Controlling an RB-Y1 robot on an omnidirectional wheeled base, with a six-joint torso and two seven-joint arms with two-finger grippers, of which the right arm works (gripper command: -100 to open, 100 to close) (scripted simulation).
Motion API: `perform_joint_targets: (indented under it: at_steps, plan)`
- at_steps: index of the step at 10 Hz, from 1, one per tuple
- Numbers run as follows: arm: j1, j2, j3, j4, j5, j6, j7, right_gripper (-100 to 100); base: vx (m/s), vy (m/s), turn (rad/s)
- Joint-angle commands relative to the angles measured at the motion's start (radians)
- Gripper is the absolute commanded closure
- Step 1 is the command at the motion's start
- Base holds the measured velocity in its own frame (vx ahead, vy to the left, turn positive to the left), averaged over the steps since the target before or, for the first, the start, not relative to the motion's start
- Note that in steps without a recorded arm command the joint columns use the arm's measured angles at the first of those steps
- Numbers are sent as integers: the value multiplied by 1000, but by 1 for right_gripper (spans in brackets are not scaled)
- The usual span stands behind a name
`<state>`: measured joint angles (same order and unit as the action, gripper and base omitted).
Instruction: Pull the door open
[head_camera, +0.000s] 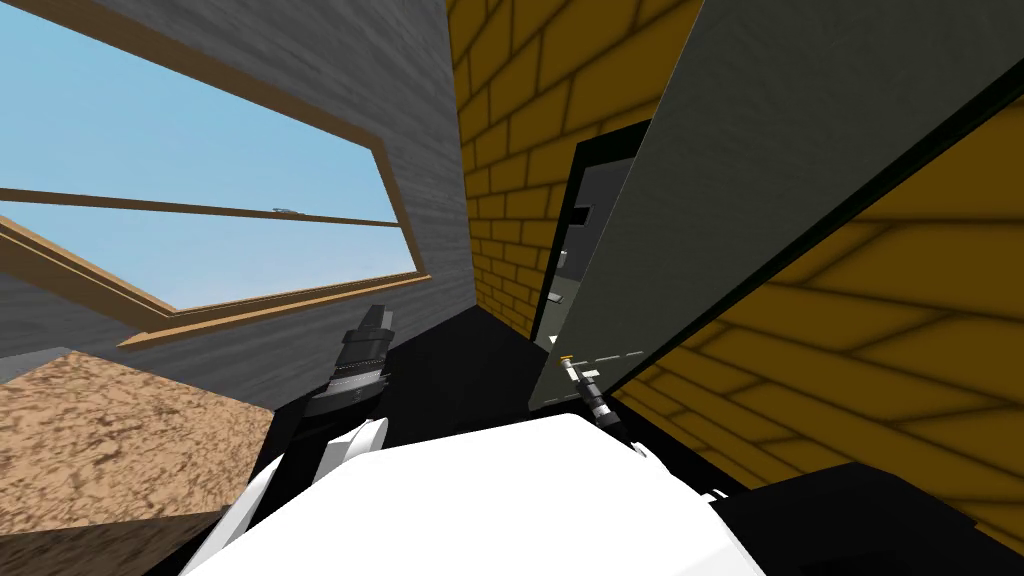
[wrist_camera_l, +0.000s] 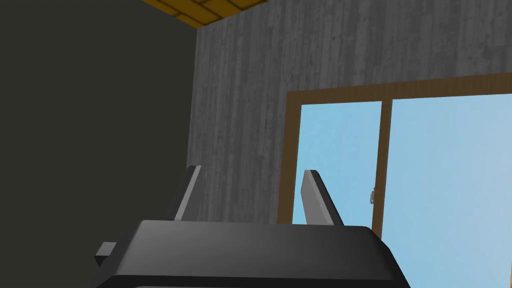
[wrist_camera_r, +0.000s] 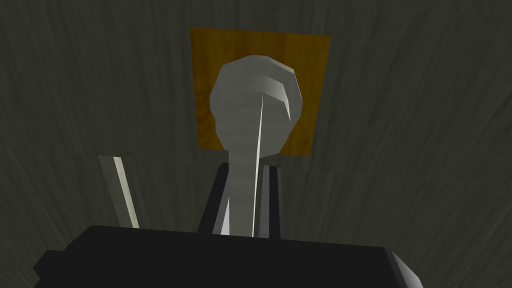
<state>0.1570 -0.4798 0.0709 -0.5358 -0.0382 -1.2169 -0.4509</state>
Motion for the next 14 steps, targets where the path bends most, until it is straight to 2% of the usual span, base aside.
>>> perform_joint_targets:
  at_steps: [1, 2, 14]
  plan:
    - [8, -4, 3, 14, 1, -26, -5, 100, -194, -59, 170]
    - [8, -4, 0, 4, 0, -12, -2, 100, -79, -33, 33]
    - [-80, -6, 93, 33, -42, 20, 13, 100, -188, -66, 109]
